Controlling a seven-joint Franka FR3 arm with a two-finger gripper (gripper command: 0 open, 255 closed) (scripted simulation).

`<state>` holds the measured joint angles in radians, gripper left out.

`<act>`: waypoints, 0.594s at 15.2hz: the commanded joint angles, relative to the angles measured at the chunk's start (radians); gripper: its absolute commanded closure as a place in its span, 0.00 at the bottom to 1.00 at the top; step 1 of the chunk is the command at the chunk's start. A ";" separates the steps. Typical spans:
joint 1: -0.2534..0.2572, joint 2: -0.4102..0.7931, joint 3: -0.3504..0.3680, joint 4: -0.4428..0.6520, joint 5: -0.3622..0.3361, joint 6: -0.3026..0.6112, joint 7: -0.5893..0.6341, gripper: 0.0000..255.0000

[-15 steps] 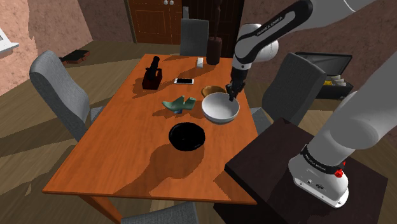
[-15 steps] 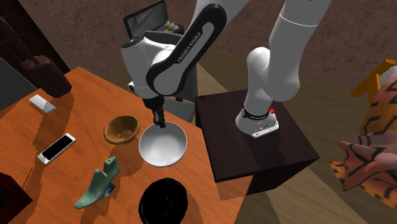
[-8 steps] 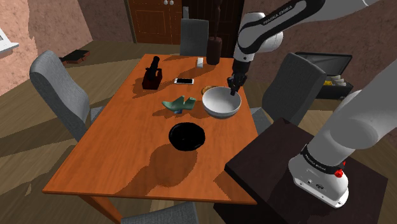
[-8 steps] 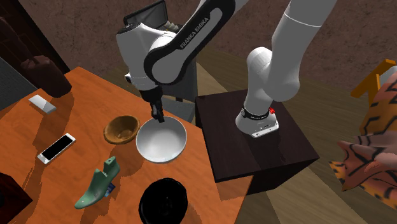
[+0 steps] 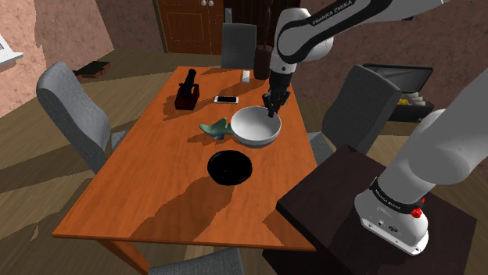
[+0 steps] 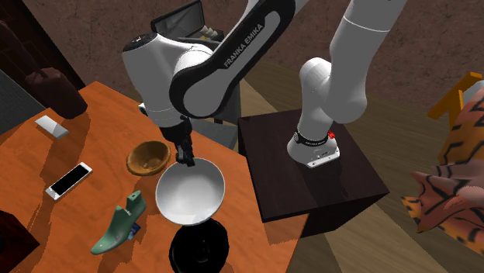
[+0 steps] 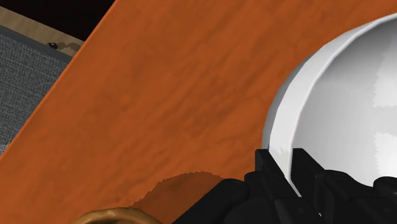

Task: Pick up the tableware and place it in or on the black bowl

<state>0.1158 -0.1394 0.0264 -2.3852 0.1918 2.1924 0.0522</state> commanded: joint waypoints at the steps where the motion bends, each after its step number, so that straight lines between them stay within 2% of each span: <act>1: 0.022 0.019 0.028 0.042 0.004 -0.015 0.051 1.00; 8: 0.096 0.126 0.115 0.214 -0.002 -0.054 0.225 1.00; 9: 0.097 0.133 0.115 0.207 -0.001 -0.041 0.224 1.00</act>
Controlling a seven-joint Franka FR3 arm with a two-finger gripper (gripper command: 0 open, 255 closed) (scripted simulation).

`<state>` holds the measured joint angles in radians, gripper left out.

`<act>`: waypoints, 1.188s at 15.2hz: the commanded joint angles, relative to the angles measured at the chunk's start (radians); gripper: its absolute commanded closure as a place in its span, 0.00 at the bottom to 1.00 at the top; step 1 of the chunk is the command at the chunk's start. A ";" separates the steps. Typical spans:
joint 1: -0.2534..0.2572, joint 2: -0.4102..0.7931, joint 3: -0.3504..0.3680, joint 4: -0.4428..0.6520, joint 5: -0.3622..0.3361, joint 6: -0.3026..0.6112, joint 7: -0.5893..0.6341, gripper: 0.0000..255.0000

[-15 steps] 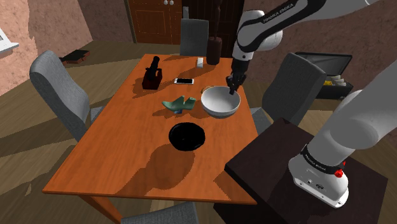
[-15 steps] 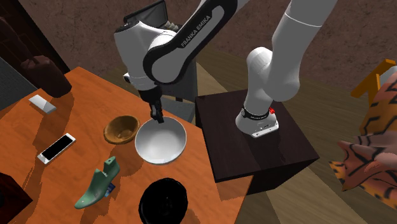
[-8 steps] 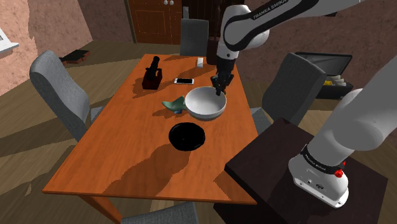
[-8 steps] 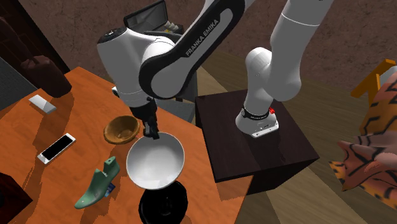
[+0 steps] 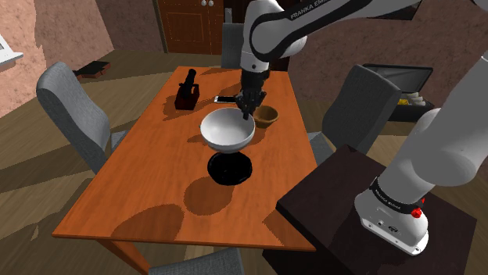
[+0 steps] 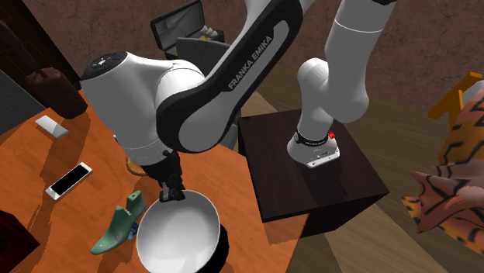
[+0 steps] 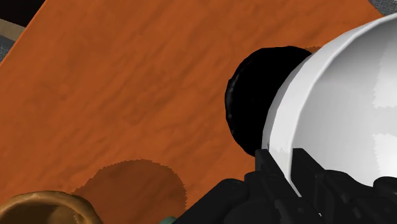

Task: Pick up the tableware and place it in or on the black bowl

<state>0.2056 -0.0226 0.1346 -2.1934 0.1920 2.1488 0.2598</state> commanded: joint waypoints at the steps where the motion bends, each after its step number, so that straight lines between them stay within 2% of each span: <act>1: 0.007 0.022 0.008 0.009 -0.001 0.016 0.014 1.00; 18: 0.013 0.161 0.012 -0.074 0.010 0.236 -0.016 1.00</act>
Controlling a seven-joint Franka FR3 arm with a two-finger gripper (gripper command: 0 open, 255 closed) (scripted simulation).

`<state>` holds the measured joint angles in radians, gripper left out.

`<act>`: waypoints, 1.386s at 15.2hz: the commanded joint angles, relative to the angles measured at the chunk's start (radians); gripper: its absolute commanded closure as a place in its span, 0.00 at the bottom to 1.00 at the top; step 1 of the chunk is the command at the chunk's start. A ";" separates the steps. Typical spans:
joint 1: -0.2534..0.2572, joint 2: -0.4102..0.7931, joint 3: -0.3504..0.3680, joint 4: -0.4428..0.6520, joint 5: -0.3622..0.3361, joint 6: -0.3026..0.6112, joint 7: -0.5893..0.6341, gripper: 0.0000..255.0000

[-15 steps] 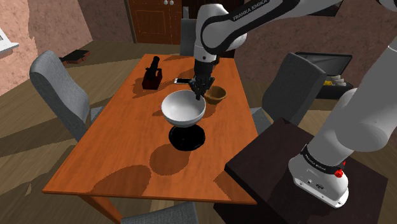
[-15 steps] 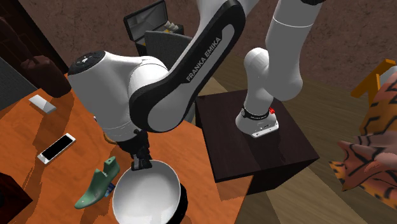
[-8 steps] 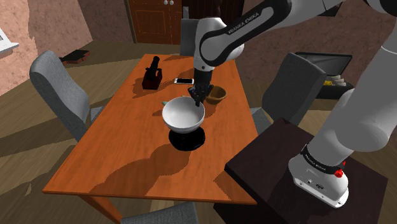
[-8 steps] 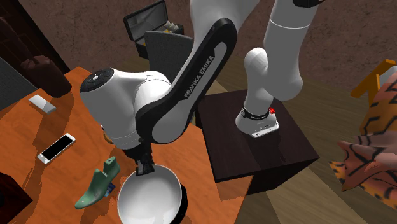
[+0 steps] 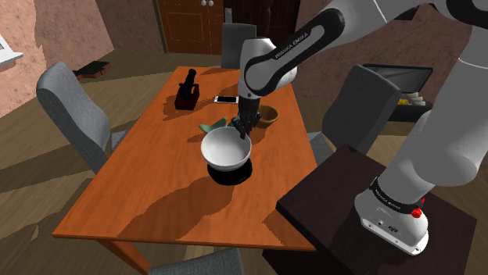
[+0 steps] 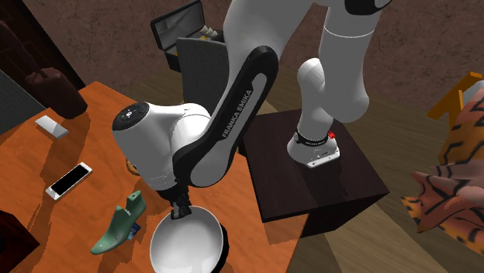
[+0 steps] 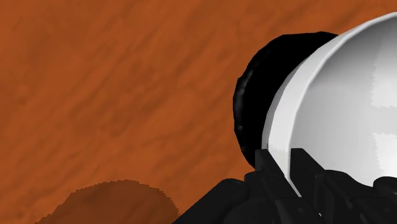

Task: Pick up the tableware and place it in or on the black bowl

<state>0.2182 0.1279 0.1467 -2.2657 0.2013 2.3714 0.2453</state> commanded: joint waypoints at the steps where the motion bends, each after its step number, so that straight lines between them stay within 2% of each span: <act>1: 0.001 0.020 0.000 -0.004 0.001 0.026 -0.003 1.00; 10: 0.001 0.029 0.001 -0.007 0.002 0.037 -0.005 1.00; 11: 0.001 0.029 0.001 -0.006 0.002 0.037 -0.005 0.00; 16: 0.001 0.029 0.001 -0.006 0.002 0.037 -0.005 0.00; 20: -0.011 -0.056 -0.008 0.030 -0.005 -0.086 -0.002 0.00; 21: -0.011 -0.056 -0.008 0.030 -0.005 -0.086 -0.002 0.00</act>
<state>0.2086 0.0830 0.1394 -2.2376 0.1968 2.2996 0.2427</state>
